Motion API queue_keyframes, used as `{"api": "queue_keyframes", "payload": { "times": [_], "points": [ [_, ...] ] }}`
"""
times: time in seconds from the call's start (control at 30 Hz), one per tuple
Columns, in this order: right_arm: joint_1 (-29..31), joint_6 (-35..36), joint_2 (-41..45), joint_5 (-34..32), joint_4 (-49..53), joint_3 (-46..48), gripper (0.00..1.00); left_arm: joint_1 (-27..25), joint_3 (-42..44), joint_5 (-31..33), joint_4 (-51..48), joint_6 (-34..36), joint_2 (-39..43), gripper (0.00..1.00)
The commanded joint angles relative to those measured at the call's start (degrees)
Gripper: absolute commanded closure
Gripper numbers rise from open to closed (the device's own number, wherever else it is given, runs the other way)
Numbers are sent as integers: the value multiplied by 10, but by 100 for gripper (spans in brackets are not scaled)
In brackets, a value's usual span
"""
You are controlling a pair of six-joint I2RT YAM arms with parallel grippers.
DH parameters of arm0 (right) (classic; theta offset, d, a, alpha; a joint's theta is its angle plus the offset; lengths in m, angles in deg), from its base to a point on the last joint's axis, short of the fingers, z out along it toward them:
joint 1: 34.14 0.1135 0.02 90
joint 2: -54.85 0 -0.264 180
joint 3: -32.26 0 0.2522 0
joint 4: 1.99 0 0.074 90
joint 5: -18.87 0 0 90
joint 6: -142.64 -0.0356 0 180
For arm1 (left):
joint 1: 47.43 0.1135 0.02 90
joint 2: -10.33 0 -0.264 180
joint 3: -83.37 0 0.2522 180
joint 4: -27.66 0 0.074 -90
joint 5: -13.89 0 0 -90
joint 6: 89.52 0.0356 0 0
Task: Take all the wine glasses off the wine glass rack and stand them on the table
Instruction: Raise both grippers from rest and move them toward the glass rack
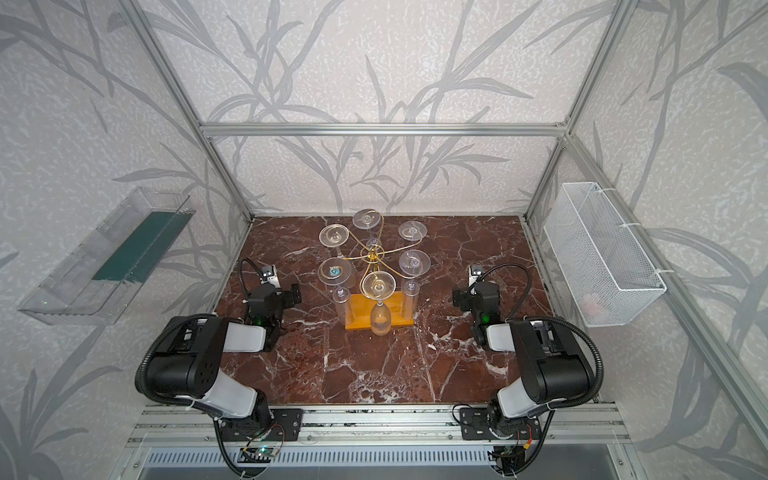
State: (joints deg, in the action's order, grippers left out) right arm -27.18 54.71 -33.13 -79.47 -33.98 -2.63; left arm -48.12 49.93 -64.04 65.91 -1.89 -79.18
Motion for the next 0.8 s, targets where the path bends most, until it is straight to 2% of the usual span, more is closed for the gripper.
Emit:
{"api": "queue_keyframes", "payload": {
  "times": [0.0,0.77],
  "points": [
    [3,9,-5,-13,-39,-16,1,-3,-14,14,39,10,-6,1],
    [1,9,-5,-7,-38,-16,1,3,-18,7,21,4,7,1]
  ]
}}
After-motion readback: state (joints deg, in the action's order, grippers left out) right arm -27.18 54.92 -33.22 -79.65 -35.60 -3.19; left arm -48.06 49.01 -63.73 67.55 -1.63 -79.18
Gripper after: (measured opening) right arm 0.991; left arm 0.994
